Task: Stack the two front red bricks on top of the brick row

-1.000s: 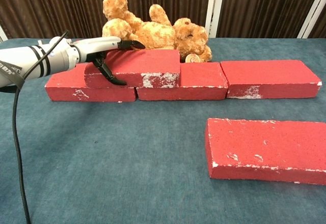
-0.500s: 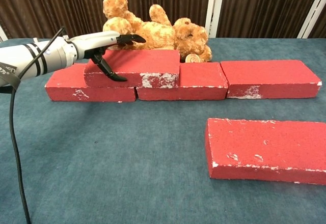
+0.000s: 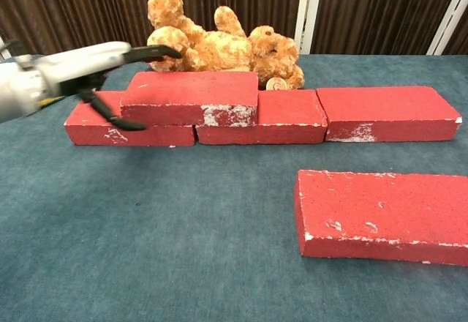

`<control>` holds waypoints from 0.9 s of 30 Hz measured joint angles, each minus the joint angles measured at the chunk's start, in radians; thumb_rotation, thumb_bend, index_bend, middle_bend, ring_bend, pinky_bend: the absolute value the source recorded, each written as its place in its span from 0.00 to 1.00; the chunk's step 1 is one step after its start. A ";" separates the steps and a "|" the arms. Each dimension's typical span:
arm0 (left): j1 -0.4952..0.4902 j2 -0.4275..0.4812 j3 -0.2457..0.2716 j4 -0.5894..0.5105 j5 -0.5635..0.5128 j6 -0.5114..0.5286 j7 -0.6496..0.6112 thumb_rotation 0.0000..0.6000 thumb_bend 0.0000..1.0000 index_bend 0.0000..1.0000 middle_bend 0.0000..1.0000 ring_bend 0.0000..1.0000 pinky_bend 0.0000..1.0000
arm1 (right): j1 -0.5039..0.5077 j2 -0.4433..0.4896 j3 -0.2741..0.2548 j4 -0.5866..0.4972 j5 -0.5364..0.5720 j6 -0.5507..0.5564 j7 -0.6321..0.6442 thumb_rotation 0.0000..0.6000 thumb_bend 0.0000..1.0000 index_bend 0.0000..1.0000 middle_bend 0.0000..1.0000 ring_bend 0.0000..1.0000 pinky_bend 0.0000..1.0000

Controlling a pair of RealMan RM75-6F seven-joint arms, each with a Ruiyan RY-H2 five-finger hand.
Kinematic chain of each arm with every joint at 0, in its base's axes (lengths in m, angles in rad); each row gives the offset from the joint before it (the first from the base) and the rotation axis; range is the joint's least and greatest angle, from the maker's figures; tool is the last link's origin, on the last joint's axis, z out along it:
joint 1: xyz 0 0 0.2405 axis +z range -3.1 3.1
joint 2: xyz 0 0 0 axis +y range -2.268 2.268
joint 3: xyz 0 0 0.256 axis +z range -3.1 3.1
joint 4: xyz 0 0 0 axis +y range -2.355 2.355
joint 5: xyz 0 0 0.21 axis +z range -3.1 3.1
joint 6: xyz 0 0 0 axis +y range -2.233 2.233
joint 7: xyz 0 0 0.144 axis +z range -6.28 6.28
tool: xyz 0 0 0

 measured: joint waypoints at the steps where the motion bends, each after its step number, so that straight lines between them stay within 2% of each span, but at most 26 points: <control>1: 0.036 0.015 0.014 -0.013 -0.002 0.030 0.009 1.00 0.23 0.00 0.00 0.00 0.00 | 0.013 -0.008 -0.003 0.003 -0.012 -0.014 0.003 1.00 0.12 0.00 0.00 0.00 0.00; 6: 0.256 0.050 0.078 -0.005 -0.049 0.172 0.081 1.00 0.23 0.00 0.00 0.00 0.00 | 0.063 -0.023 -0.014 -0.021 -0.010 -0.128 -0.003 1.00 0.12 0.00 0.00 0.00 0.00; 10: 0.372 0.036 0.091 0.063 -0.129 0.210 0.142 1.00 0.23 0.00 0.00 0.00 0.00 | 0.120 -0.025 -0.027 -0.082 0.005 -0.257 -0.023 1.00 0.11 0.00 0.00 0.00 0.00; 15: 0.436 0.004 0.088 0.128 -0.118 0.277 0.169 1.00 0.23 0.00 0.00 0.00 0.00 | 0.150 -0.045 -0.026 -0.110 0.050 -0.318 -0.145 1.00 0.11 0.00 0.00 0.00 0.00; 19: 0.447 -0.002 0.083 0.137 -0.097 0.274 0.144 1.00 0.23 0.00 0.00 0.00 0.00 | 0.165 -0.093 -0.013 -0.124 0.131 -0.351 -0.273 1.00 0.11 0.00 0.00 0.00 0.00; 22: 0.454 -0.002 0.079 0.144 -0.086 0.264 0.126 1.00 0.23 0.00 0.00 0.00 0.00 | 0.180 -0.137 -0.007 -0.120 0.190 -0.390 -0.316 1.00 0.11 0.00 0.00 0.00 0.00; 27: 0.460 0.006 0.079 0.138 -0.064 0.251 0.050 1.00 0.23 0.00 0.00 0.00 0.00 | 0.199 -0.185 -0.003 -0.099 0.224 -0.417 -0.337 1.00 0.11 0.00 0.00 0.00 0.00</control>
